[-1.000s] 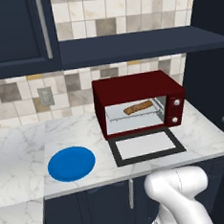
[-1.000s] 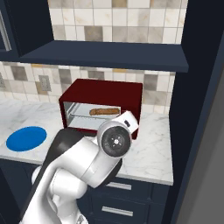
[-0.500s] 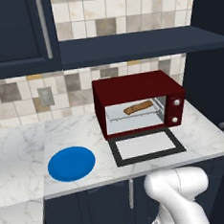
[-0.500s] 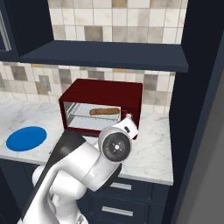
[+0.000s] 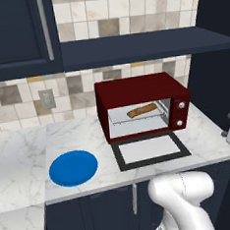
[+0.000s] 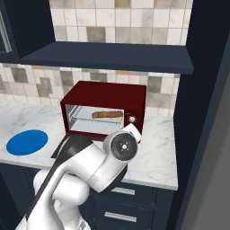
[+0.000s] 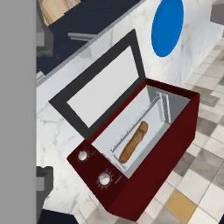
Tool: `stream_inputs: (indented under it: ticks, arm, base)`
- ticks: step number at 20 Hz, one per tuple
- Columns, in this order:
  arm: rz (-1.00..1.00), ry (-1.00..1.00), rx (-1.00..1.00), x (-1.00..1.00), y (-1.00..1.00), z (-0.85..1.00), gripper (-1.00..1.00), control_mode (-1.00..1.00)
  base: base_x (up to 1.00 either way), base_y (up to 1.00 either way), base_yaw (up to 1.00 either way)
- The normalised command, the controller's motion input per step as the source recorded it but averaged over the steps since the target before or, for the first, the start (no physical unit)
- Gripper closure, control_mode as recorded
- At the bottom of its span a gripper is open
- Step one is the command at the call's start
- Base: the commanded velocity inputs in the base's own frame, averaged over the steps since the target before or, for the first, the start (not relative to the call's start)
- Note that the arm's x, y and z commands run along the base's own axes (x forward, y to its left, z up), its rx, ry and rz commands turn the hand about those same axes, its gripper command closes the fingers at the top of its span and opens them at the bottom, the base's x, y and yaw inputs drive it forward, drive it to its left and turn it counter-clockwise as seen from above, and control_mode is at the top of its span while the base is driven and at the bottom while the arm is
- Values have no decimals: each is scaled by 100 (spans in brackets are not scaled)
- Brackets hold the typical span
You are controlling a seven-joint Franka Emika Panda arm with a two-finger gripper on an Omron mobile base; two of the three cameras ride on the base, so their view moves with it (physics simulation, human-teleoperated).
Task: Pull the toaster oven rack outwards. Pick up the baguette from the plate and place it on the toaster oven rack. Close the toaster oven door fully and set the temperature to the lowest setting.
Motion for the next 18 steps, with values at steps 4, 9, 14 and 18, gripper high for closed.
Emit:
stream_inputs:
  ticks: [4,9,14,18]
  arm:
    - [12,10,0,9,-1,-32,-100,-100]
    - [13,6,0,8,-3,-28,-100,-100]
    - [10,5,0,9,-1,-34,-100,-100]
    - [7,7,0,15,0,-37,-100,-100]
  base:
    - [0,0,0]
    - [0,0,0]
    - [0,0,0]
    - [0,0,0]
